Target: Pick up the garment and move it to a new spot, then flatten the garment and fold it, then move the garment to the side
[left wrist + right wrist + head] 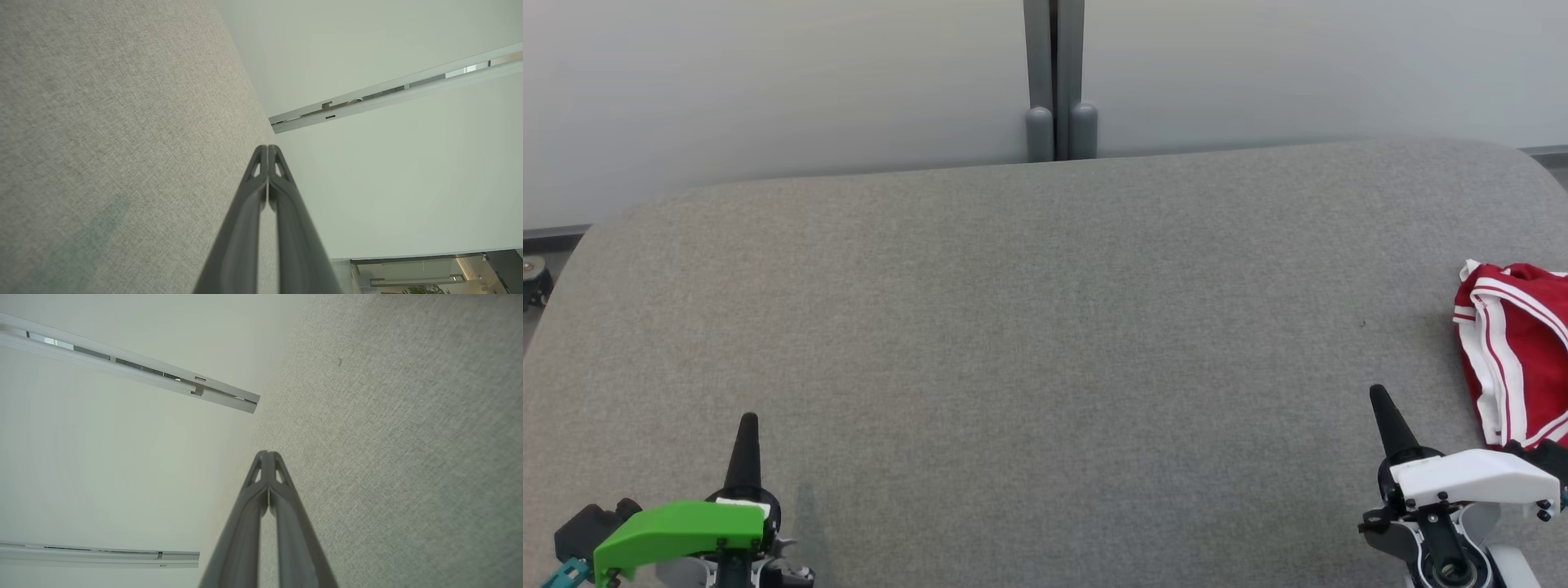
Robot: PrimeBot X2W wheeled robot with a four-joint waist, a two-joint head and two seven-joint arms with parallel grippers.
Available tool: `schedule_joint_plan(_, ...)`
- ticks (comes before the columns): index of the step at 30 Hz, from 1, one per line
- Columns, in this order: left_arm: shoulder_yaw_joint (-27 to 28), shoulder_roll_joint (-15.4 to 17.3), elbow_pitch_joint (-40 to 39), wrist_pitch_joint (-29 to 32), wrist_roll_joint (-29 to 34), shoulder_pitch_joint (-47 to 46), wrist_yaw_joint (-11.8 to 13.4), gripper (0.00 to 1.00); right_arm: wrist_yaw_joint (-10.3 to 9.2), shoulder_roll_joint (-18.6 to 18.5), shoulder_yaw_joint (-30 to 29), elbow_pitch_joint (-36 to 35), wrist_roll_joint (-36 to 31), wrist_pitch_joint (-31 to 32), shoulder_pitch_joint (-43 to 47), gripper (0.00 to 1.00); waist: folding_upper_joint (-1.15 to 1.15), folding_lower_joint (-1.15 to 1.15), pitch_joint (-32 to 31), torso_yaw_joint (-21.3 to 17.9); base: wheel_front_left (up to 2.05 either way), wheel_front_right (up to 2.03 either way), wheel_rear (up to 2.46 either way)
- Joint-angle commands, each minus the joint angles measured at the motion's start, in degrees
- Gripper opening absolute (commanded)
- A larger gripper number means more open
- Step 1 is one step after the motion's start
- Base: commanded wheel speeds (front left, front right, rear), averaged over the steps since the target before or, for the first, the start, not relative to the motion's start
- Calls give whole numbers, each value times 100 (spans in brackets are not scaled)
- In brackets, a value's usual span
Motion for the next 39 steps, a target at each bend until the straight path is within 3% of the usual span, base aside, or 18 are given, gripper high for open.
schedule_joint_plan(1,26,46,-65,32,-140,-137,16,0,-5,-34,-28,-77,136,44,-70,0,0,0,-1,1,0,0,0)
schedule_joint_plan(39,169,55,-301,489,-1769,-309,17,0,-5,-47,-114,-316,1896,497,-75,0,0,0,-29,46,0,0,0)
